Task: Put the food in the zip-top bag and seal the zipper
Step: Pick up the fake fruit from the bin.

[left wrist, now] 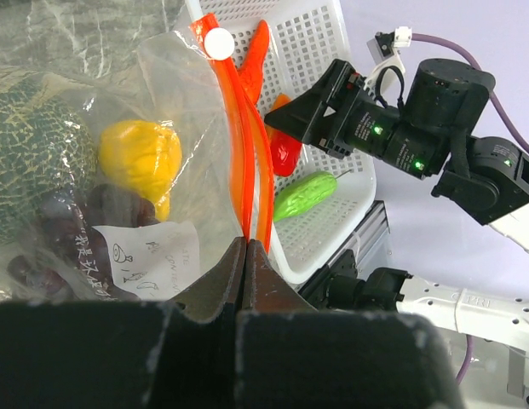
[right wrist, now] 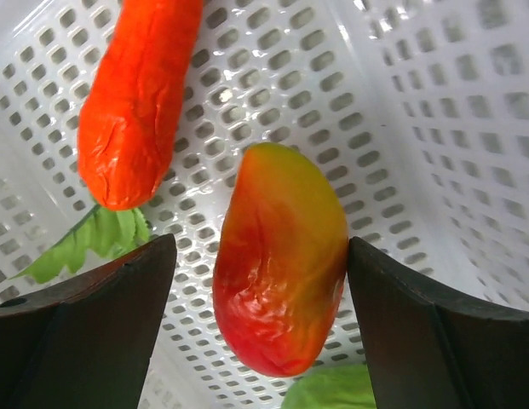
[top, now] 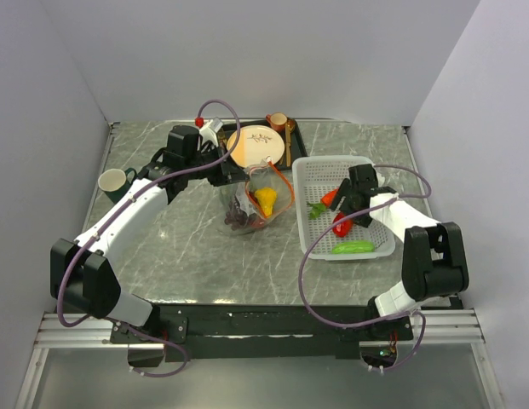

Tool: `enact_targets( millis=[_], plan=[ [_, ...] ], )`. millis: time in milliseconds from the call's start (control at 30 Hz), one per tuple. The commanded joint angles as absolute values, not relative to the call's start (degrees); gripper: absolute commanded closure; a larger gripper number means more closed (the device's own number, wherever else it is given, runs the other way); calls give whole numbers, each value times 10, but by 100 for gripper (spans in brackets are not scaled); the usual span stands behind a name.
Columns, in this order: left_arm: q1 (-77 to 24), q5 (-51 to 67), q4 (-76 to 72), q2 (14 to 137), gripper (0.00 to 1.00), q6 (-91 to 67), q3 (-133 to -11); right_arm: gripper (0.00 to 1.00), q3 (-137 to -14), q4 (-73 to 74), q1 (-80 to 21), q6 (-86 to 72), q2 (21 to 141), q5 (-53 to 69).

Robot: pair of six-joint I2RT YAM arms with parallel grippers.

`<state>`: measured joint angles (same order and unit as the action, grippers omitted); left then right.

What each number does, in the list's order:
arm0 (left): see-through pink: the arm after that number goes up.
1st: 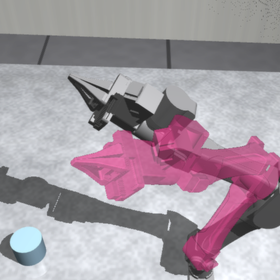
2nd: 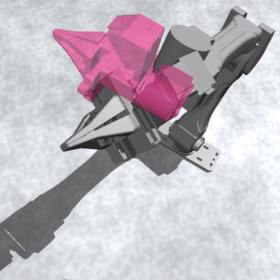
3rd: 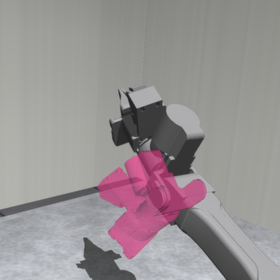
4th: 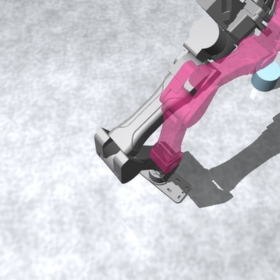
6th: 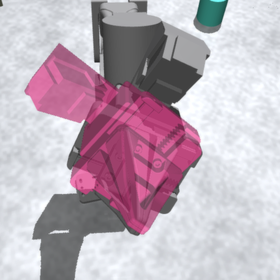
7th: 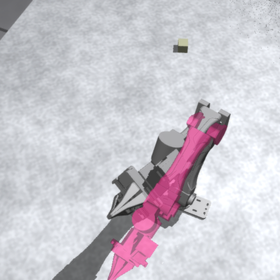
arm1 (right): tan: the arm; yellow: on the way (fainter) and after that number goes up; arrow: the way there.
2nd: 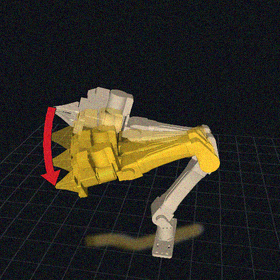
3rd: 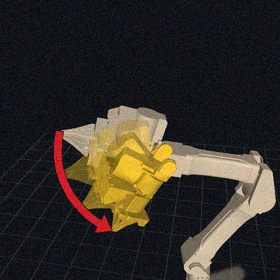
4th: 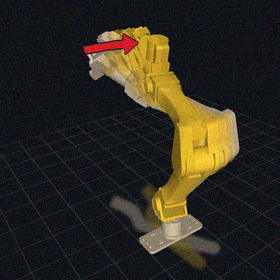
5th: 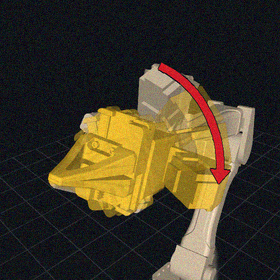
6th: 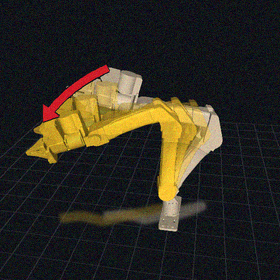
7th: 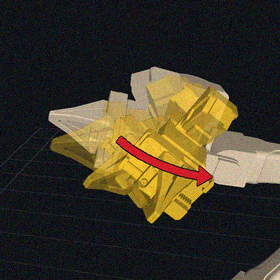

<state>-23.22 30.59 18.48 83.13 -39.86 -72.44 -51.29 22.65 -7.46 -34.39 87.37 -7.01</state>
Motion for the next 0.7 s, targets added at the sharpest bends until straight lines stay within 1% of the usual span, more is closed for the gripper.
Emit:
enact_targets(
  millis=[0, 133, 167, 200, 267, 300, 500, 567, 633, 667],
  plan=[
    [-234, 310, 171, 831, 99, -389, -744, 14, -494, 181, -66, -336, 877, -29],
    [-234, 310, 171, 829, 99, -388, -742, 20, -483, 162, -64, -336, 875, -7],
    [-234, 310, 171, 828, 99, -388, -741, 22, -482, 158, -63, -335, 881, -4],
    [-234, 310, 171, 826, 99, -388, -739, 27, -483, 159, -63, -336, 883, -2],
    [-234, 310, 171, 824, 99, -390, -738, 30, -481, 156, -63, -335, 887, -2],
    [-234, 309, 171, 824, 99, -390, -738, 35, -480, 155, -64, -335, 887, -2],
    [-234, 306, 174, 820, 99, -389, -735, 43, -473, 149, -63, -330, 874, 11],
    [-234, 305, 172, 817, 99, -391, -731, 48, -474, 149, -63, -329, 873, 12],
    [-234, 306, 169, 815, 99, -394, -729, 49, -475, 151, -63, -326, 870, 11],
    [-234, 306, 168, 815, 99, -393, -729, 53, -475, 153, -64, -324, 864, 11]
  ],
)
